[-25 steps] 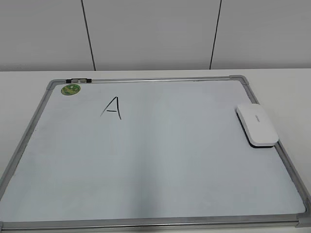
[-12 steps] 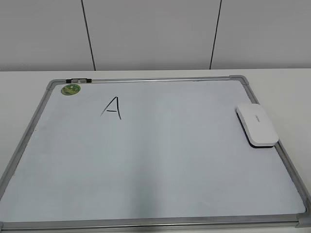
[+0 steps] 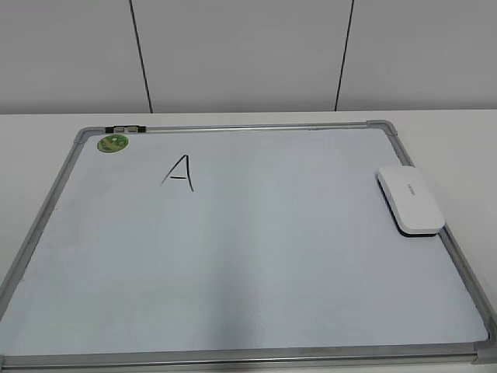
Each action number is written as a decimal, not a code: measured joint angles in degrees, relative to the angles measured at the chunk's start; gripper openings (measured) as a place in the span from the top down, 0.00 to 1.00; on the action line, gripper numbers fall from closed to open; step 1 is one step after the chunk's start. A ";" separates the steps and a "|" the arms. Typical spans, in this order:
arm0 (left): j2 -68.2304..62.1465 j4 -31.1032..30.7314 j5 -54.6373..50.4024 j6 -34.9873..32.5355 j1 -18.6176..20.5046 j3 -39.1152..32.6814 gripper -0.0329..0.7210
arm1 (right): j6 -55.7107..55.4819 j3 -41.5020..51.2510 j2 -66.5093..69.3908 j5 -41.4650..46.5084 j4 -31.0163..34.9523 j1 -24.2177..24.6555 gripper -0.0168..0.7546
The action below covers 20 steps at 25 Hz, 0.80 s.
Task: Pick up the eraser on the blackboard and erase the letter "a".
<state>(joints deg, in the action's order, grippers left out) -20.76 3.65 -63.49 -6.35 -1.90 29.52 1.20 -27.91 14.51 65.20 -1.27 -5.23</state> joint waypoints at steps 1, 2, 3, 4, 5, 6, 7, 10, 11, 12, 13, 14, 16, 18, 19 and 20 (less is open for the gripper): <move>0.00 0.00 0.29 0.00 0.00 -0.23 0.46 | -0.07 0.00 0.00 0.00 0.00 0.00 0.22; 0.00 0.00 0.41 0.00 0.00 -0.23 0.46 | -0.07 0.00 0.00 0.00 0.00 0.00 0.22; 0.00 -0.03 0.66 0.00 0.00 -0.23 0.46 | -0.07 0.00 0.00 0.00 0.00 0.00 0.22; 0.00 -0.03 0.78 0.00 0.00 -0.23 0.46 | -0.07 0.00 0.00 0.00 0.00 0.00 0.22; 0.00 -0.03 0.78 0.00 0.00 -0.23 0.46 | -0.07 0.00 0.00 0.00 0.00 0.00 0.22; 0.00 -0.03 0.78 0.00 0.00 -0.23 0.46 | -0.07 0.00 0.00 0.00 0.00 0.00 0.22; 0.00 -0.03 0.78 0.00 0.00 -0.23 0.46 | -0.07 0.00 0.00 0.00 0.00 0.00 0.22; 0.00 -0.03 0.78 0.00 0.00 -0.23 0.46 | -0.07 0.00 0.00 0.00 0.00 0.00 0.22; 0.00 -0.03 0.78 0.00 0.00 -0.23 0.46 | -0.07 0.00 0.00 0.00 0.00 0.00 0.22; 0.00 -0.03 0.78 0.00 0.00 -0.23 0.46 | -0.07 0.00 0.00 0.00 0.00 0.00 0.22; 0.00 -0.03 0.78 0.00 0.00 -0.23 0.46 | -0.07 0.00 0.00 0.00 0.00 0.00 0.22; 0.00 -0.03 0.78 0.00 0.00 -0.23 0.46 | -0.07 0.00 0.00 0.00 0.00 0.00 0.22; 0.00 -0.03 0.78 0.00 0.00 -0.23 0.46 | -0.07 0.00 0.00 0.00 0.00 0.00 0.22; 0.00 -0.13 0.78 0.00 0.00 -0.23 0.44 | -0.07 0.00 0.00 0.00 0.00 0.00 0.22; 0.00 -0.13 0.78 0.00 0.00 -0.23 0.42 | -0.07 0.00 0.00 0.00 0.00 0.00 0.22; 0.00 -0.13 0.78 0.00 0.00 -0.23 0.37 | -0.07 0.00 0.00 0.00 0.00 0.00 0.22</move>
<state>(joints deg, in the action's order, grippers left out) -20.76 3.52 -62.72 -6.35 -1.90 29.29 1.13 -27.91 14.51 65.20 -1.27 -5.23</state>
